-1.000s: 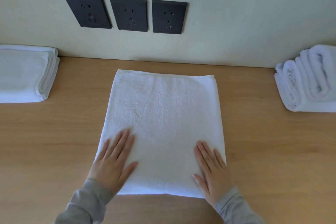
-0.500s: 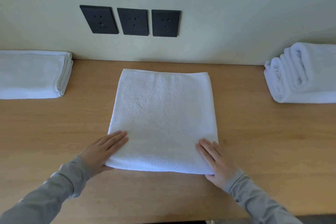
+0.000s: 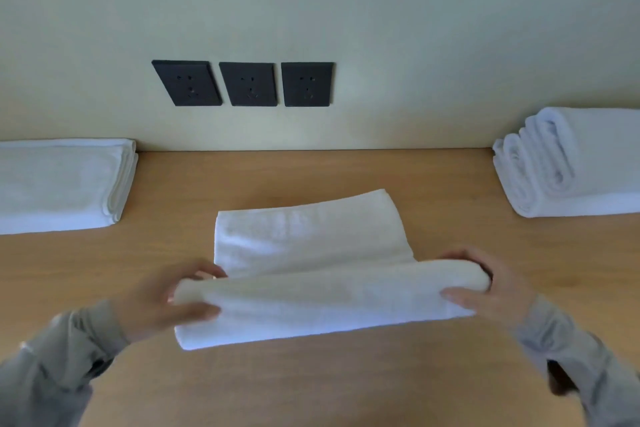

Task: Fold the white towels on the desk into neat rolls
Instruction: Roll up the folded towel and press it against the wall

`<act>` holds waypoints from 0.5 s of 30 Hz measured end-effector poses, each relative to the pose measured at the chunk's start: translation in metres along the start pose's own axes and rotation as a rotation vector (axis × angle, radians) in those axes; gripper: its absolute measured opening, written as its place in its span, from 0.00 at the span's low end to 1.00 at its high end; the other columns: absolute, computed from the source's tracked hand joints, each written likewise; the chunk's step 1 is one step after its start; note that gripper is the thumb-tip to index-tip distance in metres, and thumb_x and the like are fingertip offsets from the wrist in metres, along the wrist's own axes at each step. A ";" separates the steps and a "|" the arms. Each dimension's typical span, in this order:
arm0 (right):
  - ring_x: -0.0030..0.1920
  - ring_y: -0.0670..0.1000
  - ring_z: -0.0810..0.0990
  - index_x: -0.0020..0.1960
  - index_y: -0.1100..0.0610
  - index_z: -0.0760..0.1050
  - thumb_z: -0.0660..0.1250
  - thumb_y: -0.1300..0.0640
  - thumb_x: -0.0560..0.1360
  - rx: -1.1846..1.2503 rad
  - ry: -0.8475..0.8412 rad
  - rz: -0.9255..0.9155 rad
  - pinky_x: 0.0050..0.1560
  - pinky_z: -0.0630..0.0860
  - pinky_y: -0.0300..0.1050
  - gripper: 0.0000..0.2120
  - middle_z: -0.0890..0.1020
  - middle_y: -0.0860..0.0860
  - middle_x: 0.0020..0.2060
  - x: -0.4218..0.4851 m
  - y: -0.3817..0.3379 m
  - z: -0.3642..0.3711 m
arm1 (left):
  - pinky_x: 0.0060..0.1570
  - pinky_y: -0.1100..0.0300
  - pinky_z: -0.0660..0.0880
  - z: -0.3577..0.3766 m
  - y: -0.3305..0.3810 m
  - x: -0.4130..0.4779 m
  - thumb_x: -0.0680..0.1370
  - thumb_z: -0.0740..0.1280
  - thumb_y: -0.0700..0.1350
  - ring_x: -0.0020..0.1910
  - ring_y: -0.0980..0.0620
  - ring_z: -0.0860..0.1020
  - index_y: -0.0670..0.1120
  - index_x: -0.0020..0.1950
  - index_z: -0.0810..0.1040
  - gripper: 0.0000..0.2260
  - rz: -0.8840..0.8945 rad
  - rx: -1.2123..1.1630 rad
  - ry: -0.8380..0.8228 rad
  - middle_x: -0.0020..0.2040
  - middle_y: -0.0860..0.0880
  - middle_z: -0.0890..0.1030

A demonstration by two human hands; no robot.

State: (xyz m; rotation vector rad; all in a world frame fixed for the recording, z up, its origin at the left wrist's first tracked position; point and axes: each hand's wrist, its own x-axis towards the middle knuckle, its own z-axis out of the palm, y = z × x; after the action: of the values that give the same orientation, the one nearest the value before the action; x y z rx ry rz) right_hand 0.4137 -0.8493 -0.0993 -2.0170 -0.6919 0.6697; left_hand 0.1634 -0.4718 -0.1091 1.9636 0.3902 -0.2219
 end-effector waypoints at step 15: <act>0.46 0.57 0.78 0.53 0.60 0.73 0.66 0.45 0.74 0.125 0.374 0.388 0.51 0.74 0.50 0.18 0.80 0.56 0.47 0.184 0.031 0.066 | 0.34 0.54 0.62 0.016 -0.051 0.130 0.77 0.58 0.62 0.32 0.43 0.69 0.39 0.30 0.71 0.29 -0.637 -0.120 0.799 0.29 0.41 0.72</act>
State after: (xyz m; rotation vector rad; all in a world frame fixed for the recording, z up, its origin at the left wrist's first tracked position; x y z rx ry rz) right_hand 0.5043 -0.7004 -0.1921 -2.0977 -0.0361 0.5159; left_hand 0.2651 -0.4450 -0.2019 1.6849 1.5104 0.2012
